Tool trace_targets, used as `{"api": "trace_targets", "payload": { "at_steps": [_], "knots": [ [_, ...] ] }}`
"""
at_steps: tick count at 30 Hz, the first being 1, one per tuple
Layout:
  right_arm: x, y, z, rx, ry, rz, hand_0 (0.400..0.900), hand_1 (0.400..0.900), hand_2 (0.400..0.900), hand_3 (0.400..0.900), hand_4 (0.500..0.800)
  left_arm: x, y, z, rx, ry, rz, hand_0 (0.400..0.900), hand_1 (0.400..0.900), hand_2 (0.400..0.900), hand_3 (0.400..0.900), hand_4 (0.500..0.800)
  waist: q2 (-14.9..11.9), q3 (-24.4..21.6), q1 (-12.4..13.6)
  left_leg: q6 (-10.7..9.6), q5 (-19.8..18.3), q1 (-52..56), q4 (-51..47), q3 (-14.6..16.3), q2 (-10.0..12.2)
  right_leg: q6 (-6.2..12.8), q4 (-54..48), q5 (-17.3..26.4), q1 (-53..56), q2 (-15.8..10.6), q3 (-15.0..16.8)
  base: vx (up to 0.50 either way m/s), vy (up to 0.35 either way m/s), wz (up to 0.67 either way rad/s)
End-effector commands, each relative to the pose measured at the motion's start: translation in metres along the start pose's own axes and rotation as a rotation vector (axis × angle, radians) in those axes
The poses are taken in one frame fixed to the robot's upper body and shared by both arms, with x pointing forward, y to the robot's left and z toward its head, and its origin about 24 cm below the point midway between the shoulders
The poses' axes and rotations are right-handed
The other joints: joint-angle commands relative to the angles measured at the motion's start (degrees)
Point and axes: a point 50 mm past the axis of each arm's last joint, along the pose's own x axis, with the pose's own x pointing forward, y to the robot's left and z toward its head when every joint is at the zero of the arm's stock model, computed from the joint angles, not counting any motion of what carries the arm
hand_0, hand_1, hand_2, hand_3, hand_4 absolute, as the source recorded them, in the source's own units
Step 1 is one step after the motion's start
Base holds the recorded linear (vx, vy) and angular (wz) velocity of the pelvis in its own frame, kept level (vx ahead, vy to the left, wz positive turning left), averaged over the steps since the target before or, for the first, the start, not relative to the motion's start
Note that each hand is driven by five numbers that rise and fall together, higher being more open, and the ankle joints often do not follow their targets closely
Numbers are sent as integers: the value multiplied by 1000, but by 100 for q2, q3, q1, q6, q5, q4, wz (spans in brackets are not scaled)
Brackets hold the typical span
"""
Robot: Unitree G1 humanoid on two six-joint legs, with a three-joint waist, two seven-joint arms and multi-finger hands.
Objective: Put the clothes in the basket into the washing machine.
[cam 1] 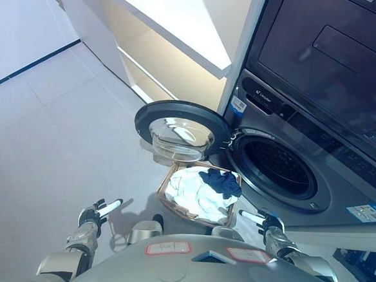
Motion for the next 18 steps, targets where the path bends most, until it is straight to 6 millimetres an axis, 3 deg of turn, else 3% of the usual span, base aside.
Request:
{"api": "trace_targets", "payload": {
  "at_steps": [1,5,9,10,11,13,18],
  "knots": [
    [2,3,25,-10,-74,-9,900,900,900,900,800,4,11,25,13,-80,45,900,900,900,900,800,-187,-35,-4,65,-346,25,-6,-34,-293,113,-64,302,-85,93,94,0,0,0],
    [2,3,29,-27,-87,-12,900,900,900,900,800,4,12,29,-3,-99,46,900,900,900,900,800,-182,-17,11,72,-342,14,-6,-43,-303,113,-70,302,-84,96,84,-1,-1,1],
    [2,7,44,-207,-160,-7,900,900,900,900,800,5,13,33,17,-111,57,900,900,900,900,800,-186,58,33,73,-315,-33,-6,-67,-305,111,-37,312,-143,83,71,-17,-3,8],
    [1,10,57,-354,-223,-11,900,900,900,900,800,5,14,36,32,-122,58,900,900,900,900,800,-191,117,65,77,-300,-78,4,-77,-312,104,-9,310,-189,83,67,-24,-3,12],
    [1,10,57,-355,-223,-11,900,900,900,900,800,5,14,36,32,-122,58,900,900,900,900,800,-191,117,60,77,-300,-79,5,-79,-312,104,-6,308,-190,83,65,-31,-4,12],
    [-2,12,79,-530,-344,-26,900,900,900,900,800,5,16,41,39,-145,69,900,900,900,900,800,-189,277,72,82,-283,-187,56,-94,-317,97,67,302,-306,74,67,-53,-9,9],
    [-7,15,109,-704,-471,-47,900,900,900,900,800,5,17,46,34,-168,76,900,900,900,900,800,-179,573,101,94,-305,-551,346,-100,-319,79,272,287,-613,44,56,-63,-8,9]
  ]
}}
